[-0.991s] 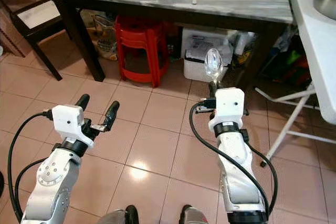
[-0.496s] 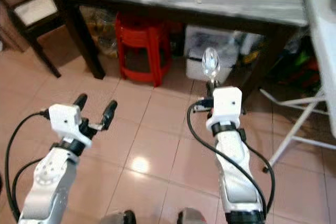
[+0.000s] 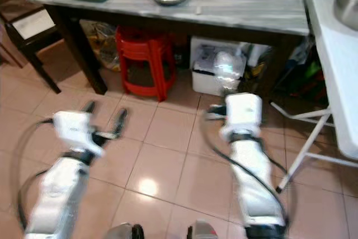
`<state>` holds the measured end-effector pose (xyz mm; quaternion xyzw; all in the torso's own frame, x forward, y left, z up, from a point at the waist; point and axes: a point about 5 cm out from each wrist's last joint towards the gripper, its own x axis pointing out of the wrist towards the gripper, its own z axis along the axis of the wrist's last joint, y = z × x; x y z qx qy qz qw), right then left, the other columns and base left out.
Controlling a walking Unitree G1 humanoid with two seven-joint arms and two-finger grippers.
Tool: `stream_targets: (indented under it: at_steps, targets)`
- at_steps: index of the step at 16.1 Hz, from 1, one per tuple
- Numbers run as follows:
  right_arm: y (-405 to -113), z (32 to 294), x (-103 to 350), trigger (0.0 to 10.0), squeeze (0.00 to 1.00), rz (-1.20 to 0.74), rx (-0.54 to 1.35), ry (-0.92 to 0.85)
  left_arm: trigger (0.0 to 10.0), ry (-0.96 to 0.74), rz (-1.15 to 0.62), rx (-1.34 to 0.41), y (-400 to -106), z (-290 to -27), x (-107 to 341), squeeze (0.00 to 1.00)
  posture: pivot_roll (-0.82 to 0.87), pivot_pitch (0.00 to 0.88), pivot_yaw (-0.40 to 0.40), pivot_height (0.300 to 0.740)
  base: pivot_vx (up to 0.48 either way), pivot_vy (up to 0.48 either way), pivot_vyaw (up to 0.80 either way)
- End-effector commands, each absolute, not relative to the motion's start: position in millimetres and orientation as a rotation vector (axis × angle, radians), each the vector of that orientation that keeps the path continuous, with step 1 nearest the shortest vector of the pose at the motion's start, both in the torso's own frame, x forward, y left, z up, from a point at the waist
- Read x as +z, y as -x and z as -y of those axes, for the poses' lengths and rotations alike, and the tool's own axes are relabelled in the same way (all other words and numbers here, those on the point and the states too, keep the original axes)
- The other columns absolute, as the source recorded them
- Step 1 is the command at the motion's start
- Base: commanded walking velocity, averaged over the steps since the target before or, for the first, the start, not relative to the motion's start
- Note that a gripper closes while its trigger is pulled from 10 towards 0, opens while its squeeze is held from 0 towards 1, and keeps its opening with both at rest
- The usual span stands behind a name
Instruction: Setting the table
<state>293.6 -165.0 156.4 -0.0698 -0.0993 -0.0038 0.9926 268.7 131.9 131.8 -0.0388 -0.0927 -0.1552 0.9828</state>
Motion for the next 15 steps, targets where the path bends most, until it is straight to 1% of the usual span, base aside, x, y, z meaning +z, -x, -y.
stream_targets:
  at_steps: [1, 4, 7, 12, 15]
  targets:
    - [-294.7, 155.9, 161.1, 10.0, 0.00, 0.221, 0.019, 0.122, 10.0, 0.053, 0.184, -0.287, -268.3, -143.1, 131.7, 0.00, -0.09, 0.212, 0.013, 0.740, 0.409, 0.000, 0.00]
    - [-295.0, 155.6, 161.4, 10.0, 0.00, 0.223, 0.022, 0.126, 10.0, 0.055, 0.188, -0.292, -268.6, -142.4, 132.1, 0.00, -0.09, 0.209, 0.012, 0.740, 0.427, 0.000, -0.69]
    - [-295.3, 155.4, 161.7, 10.0, 0.00, 0.225, 0.024, 0.127, 10.0, 0.058, 0.189, -0.295, -268.5, -140.9, 131.9, 0.00, -0.09, 0.209, 0.012, 0.740, 0.467, 0.000, -0.52]
    - [-293.8, 156.1, 159.8, 10.0, 0.00, 0.219, 0.020, 0.126, 10.0, 0.061, 0.186, -0.301, -268.6, -139.3, 131.3, 0.00, -0.10, 0.213, 0.011, 0.740, 0.469, 0.000, 0.00]
    - [-293.4, 155.9, 159.2, 10.0, 0.00, 0.217, 0.018, 0.126, 10.0, 0.062, 0.182, -0.302, -268.8, -139.3, 130.9, 0.00, -0.10, 0.217, 0.015, 0.740, 0.446, 0.000, -0.53]
